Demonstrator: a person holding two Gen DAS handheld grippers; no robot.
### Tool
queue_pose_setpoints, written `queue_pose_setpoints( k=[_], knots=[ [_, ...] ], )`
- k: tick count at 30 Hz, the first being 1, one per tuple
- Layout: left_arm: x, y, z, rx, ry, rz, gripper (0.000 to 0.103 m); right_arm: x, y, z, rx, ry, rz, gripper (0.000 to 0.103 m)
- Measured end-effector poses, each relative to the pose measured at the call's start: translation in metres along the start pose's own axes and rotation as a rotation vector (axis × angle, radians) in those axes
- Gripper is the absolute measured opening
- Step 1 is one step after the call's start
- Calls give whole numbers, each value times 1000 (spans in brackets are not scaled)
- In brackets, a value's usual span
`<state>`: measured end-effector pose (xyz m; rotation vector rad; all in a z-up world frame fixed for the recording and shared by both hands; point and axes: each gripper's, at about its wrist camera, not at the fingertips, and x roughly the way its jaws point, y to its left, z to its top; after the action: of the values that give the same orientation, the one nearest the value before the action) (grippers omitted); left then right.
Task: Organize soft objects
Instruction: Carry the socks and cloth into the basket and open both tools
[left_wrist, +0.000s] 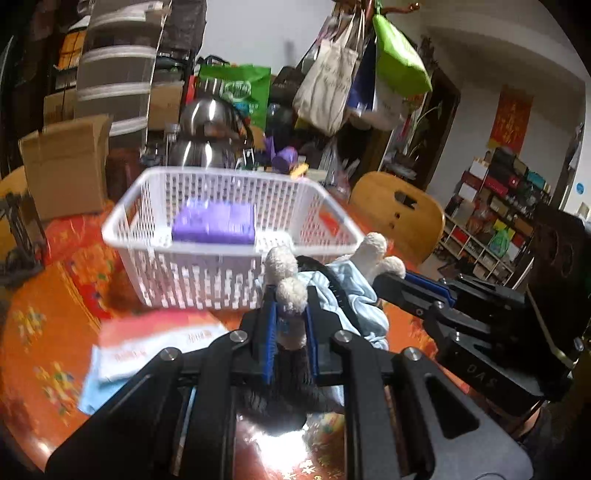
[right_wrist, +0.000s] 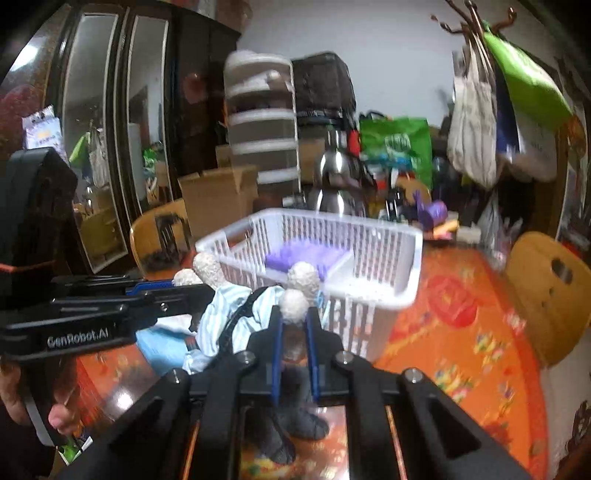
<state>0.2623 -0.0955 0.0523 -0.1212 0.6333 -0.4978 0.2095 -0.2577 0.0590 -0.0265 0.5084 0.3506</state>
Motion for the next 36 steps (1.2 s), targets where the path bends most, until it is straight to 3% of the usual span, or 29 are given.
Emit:
queue_pose_setpoints(
  k=[6,9,13,20,25,30,32,33,35,36],
  knots=[
    [-7,-7,81,33,-28,36,13,1,-13,69,-14,-22,-13,10],
    [10,-6,119,10,-11,51,13,16,-28,98,7,-8,-38,10],
    [41,-3,145,-19,21,62,13,47,-48,114,24,29,-84,10],
    [129,3,144,-17,142,140,13,109,-75,99,35,130,-134,10],
    [158,3,141,-34,158,154,13,129,-82,91,20,147,-198,10],
    [185,10,130,-29,218,188,18,141,-93,87,44,160,-173,11],
    [184,16,127,-37,210,207,22,140,-94,83,52,156,-178,19],
    [182,20,127,-39,203,214,26,139,-95,80,53,157,-181,29],
    [175,28,127,-42,191,220,41,137,-96,77,60,153,-184,48],
    [170,31,127,-44,183,225,55,135,-96,74,61,147,-183,60]
  ],
)
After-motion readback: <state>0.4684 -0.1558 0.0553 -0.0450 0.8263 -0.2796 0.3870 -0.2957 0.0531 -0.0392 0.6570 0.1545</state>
